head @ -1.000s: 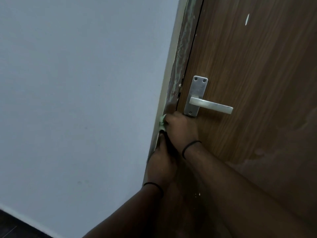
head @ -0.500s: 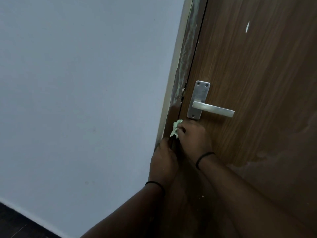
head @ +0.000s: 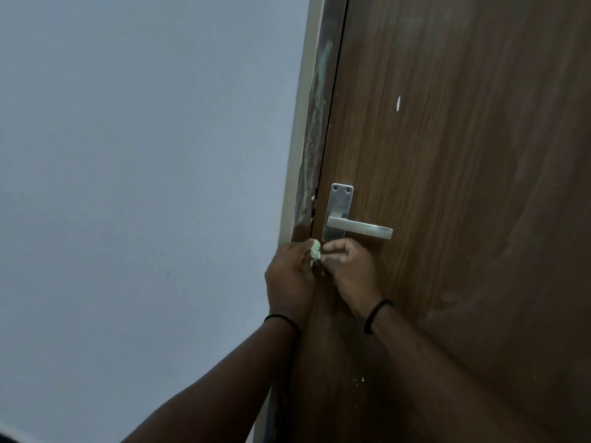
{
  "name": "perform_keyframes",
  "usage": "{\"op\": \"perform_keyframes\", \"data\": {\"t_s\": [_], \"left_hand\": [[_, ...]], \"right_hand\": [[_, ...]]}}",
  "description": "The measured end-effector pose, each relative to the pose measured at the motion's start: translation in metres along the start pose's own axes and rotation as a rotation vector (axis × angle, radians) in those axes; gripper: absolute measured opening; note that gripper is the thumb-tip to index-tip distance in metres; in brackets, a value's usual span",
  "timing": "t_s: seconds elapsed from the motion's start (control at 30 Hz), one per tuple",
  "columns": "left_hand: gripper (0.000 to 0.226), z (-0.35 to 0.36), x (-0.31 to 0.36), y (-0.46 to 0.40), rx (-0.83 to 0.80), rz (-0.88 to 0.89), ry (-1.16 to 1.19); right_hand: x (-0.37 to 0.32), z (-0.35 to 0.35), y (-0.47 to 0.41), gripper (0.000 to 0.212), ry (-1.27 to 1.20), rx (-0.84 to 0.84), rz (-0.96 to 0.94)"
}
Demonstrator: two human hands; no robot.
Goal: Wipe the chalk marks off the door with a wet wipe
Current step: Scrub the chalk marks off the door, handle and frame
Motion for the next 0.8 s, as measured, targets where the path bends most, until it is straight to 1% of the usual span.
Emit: {"op": "perform_keyframes", "data": {"t_s": [0.07,0.17,0.27,0.37,0.4,0.43,0.47,0.53,0.57,0.67,0.77,0.8], "left_hand": [[0.018,0.004,0.002,-0.012,0.036,-0.017,-0.045],[0.018,0.017,0.000,-0.024,0.019,-0.044,-0.082],[0.016,0.036,-0.008,-0.031,0.002,-0.040,-0.141],[0.015,0.052,-0.017,-0.030,0.072,-0.152,-0.119],[0.017,0.057,-0.017,-0.027,0.105,-0.147,-0.114],[0.020,0.060,-0.016,-0.022,0.123,-0.101,-0.144],[0.026,0.065,-0.017,-0.017,0.111,-0.054,-0.192],[0.049,0.076,-0.024,-0.005,0.034,-0.027,-0.303],[0.056,0.080,-0.027,0.003,0.008,0.007,-0.360],[0.061,0.084,-0.034,0.018,-0.041,0.083,-0.457],[0.067,0.084,-0.036,0.013,-0.076,0.054,-0.432],[0.066,0.084,-0.034,0.008,-0.084,0.041,-0.422]], "right_hand": [[0.003,-0.016,-0.003,0.009,0.226,0.059,-0.046],[0.019,-0.044,-0.005,0.015,0.376,0.036,-0.037],[0.032,-0.070,-0.010,0.015,0.403,0.022,-0.054],[0.040,-0.082,-0.021,0.012,0.444,-0.014,-0.069],[0.043,-0.083,-0.025,0.012,0.454,-0.046,-0.074],[0.046,-0.083,-0.028,0.012,0.448,-0.083,-0.071],[0.047,-0.083,-0.031,0.011,0.424,-0.119,-0.058],[0.051,-0.083,-0.035,0.009,0.401,-0.161,-0.033],[0.052,-0.083,-0.036,0.010,0.409,-0.169,-0.033],[0.054,-0.081,-0.036,0.013,0.393,-0.173,-0.041],[0.053,-0.082,-0.034,0.015,0.364,-0.174,-0.028],[0.052,-0.083,-0.034,0.014,0.356,-0.174,-0.021]]}}
Point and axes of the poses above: each hand's wrist, its own y-axis away from the middle knuckle, its own z-axis out of the palm, x = y × z, the point moved 5 cm from there along -y, towards the middle knuckle, and after that the axes turned 3 degrees about -z, right-handed, at the moved point
